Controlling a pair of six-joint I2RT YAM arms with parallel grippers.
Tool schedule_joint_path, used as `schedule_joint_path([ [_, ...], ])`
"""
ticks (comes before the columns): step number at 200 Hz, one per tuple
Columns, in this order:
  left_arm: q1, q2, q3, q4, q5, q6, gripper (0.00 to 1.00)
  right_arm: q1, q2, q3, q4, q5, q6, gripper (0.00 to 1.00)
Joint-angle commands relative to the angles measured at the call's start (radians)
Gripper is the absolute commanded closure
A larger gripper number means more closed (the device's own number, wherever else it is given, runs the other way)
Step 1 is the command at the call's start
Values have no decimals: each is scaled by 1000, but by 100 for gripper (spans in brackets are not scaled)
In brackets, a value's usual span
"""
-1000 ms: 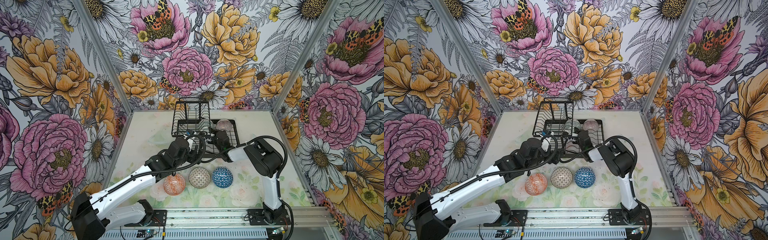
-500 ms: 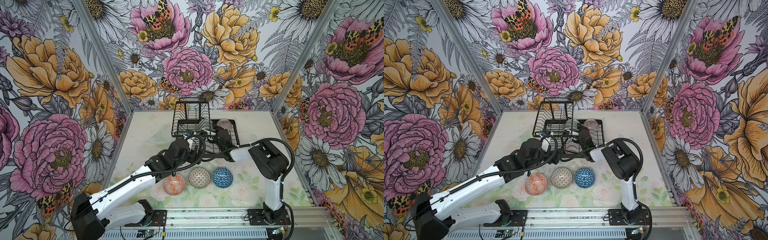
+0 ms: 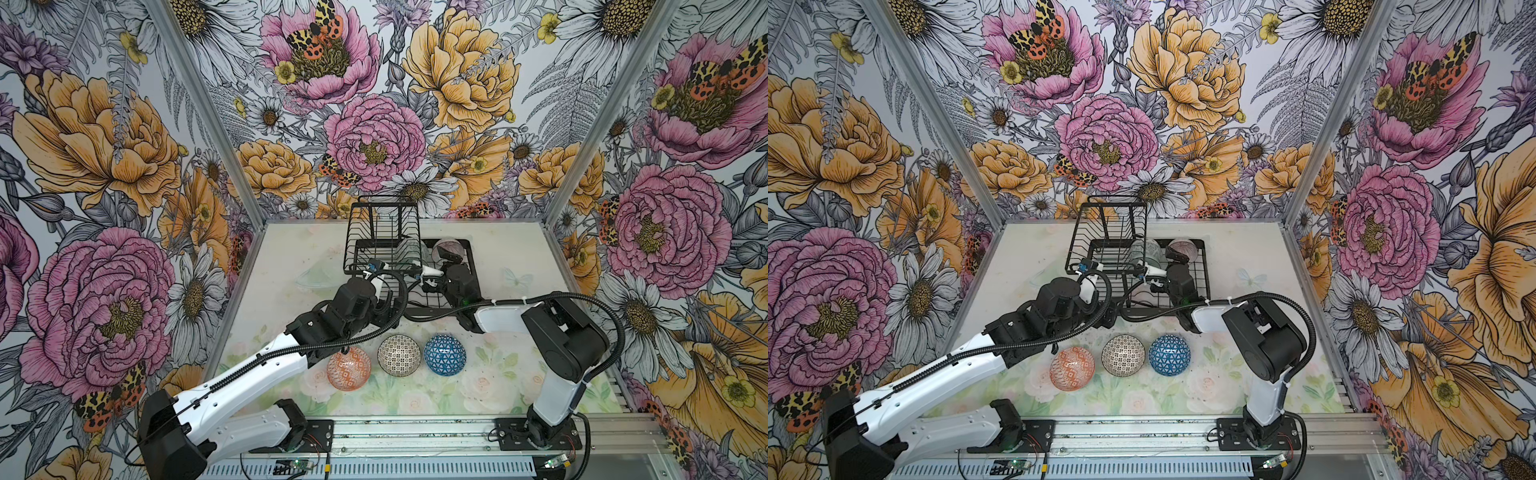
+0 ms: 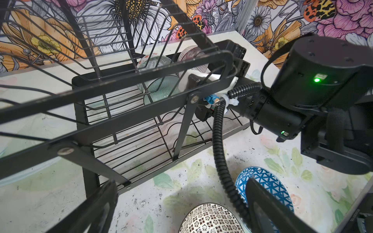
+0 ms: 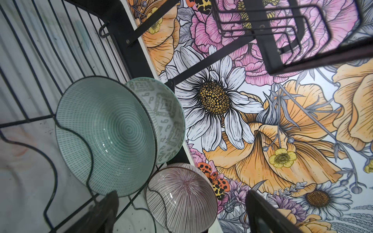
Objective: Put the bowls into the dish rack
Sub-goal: 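Withdraw the right gripper from the rack while the left reaches toward the orange-patterned bowl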
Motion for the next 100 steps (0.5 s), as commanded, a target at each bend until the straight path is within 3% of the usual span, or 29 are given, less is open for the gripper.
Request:
schedule_joint_path([
  [1, 11, -33, -15, -23, -21, 7, 1, 4, -66, -39, -7, 36, 38, 1],
  [52, 26, -81, -35, -55, -31, -4, 1, 11, -214, -110, -84, 75, 163, 1],
  [100, 31, -134, -69, -144, -80, -68, 1, 19, -411, -87, -402, 102, 437, 1],
])
